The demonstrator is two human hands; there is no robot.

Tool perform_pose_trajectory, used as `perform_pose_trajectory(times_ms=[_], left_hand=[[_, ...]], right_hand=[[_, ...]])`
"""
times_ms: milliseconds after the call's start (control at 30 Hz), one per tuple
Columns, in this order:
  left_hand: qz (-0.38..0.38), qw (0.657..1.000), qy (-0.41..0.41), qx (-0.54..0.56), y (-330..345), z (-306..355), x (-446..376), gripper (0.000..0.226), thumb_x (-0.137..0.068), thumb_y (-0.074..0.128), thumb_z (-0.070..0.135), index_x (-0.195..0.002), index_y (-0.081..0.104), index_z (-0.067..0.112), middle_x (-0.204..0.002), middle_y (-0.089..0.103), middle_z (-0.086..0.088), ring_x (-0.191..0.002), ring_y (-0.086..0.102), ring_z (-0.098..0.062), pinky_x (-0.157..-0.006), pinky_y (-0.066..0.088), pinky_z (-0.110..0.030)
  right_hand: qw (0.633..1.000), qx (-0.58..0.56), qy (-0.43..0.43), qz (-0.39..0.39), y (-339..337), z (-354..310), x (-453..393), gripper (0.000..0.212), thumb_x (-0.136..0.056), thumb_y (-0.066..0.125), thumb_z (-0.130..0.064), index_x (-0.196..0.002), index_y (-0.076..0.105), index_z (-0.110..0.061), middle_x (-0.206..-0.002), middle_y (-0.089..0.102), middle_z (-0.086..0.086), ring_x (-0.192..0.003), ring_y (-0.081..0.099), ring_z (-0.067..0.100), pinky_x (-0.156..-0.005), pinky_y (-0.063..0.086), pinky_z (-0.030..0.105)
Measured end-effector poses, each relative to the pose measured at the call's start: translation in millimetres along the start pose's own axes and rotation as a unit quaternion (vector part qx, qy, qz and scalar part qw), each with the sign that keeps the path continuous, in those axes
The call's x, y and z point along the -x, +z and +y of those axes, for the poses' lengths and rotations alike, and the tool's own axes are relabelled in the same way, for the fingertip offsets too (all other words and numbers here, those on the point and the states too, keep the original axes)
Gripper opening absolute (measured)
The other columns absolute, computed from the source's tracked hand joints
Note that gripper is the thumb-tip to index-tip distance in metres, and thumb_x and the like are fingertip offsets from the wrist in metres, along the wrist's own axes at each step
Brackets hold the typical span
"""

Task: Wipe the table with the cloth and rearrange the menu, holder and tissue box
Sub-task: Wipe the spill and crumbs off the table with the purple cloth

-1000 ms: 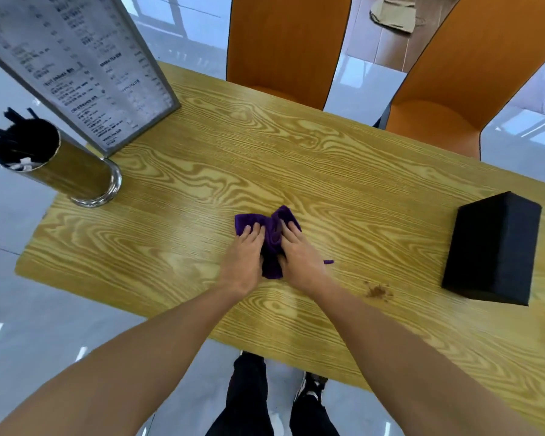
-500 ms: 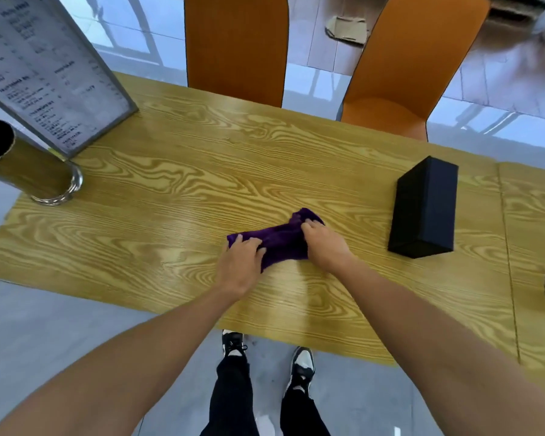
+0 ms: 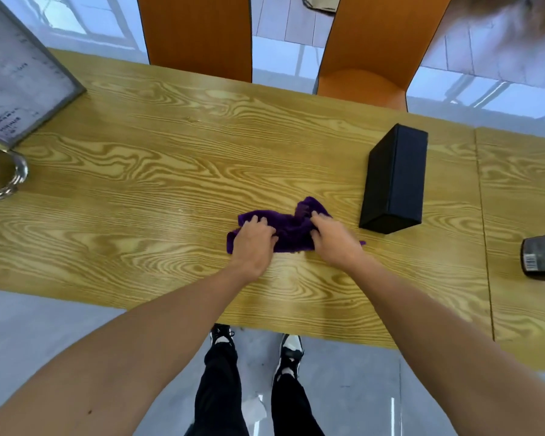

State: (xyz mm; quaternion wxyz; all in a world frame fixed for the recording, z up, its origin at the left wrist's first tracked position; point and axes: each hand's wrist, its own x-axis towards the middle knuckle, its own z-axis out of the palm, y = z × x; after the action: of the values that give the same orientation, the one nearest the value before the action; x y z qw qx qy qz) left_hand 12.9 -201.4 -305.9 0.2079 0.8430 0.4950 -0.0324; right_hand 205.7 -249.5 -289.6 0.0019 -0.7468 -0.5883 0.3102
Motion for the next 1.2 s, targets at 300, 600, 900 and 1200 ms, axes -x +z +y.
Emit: perform_pose_trajectory(times_ms=[300, 600, 900, 1200], left_hand=[[-0.009, 0.999, 0.009, 0.037, 33.6, 53.2, 66.0, 0.032, -0.097, 0.059, 0.020, -0.128, 0.064, 0.014, -0.144, 0.055, -0.004, -0.141, 0.041, -0.023, -0.117, 0.031, -0.034], [-0.016, 0.997, -0.010, 0.076, 51.0, 76.2, 110.2, 0.022, -0.098, 0.056, 0.015, -0.114, 0.071, 0.018, -0.126, 0.068, 0.004, -0.137, 0.048, -0.016, -0.106, 0.042, -0.032], [-0.017, 0.984, -0.062, 0.166, 45.2, 83.2, 121.6, 0.019, -0.099, 0.053, 0.025, -0.116, 0.061, 0.022, -0.103, 0.072, 0.003, -0.093, 0.068, -0.021, -0.074, 0.054, -0.039], [0.076, 0.940, -0.156, 0.293, -3.1, 65.0, 68.2, 0.019, -0.103, 0.052, 0.030, -0.119, 0.057, 0.021, -0.106, 0.069, 0.001, -0.093, 0.066, -0.021, -0.072, 0.052, -0.037]], right_hand=[[0.999, 0.007, -0.023, -0.028, 26.1, 9.6, 66.6, 0.050, -0.104, 0.043, -0.013, -0.154, 0.043, -0.016, -0.163, 0.039, -0.001, -0.149, 0.036, 0.017, -0.111, 0.044, 0.038], [0.997, 0.010, -0.072, -0.020, 36.8, 34.1, 116.3, 0.043, -0.094, 0.049, -0.008, -0.135, 0.060, -0.014, -0.136, 0.064, 0.003, -0.119, 0.061, 0.027, -0.088, 0.055, 0.045], [0.997, -0.041, -0.031, -0.057, 17.2, 42.3, 110.8, 0.022, -0.094, 0.044, -0.018, -0.104, 0.063, -0.018, -0.094, 0.069, 0.002, -0.085, 0.062, 0.025, -0.073, 0.053, 0.043], [0.985, -0.160, -0.027, 0.054, -29.9, 31.5, 58.0, 0.034, -0.105, 0.054, -0.025, -0.139, 0.053, -0.021, -0.123, 0.066, 0.002, -0.111, 0.063, 0.020, -0.092, 0.055, 0.040]])
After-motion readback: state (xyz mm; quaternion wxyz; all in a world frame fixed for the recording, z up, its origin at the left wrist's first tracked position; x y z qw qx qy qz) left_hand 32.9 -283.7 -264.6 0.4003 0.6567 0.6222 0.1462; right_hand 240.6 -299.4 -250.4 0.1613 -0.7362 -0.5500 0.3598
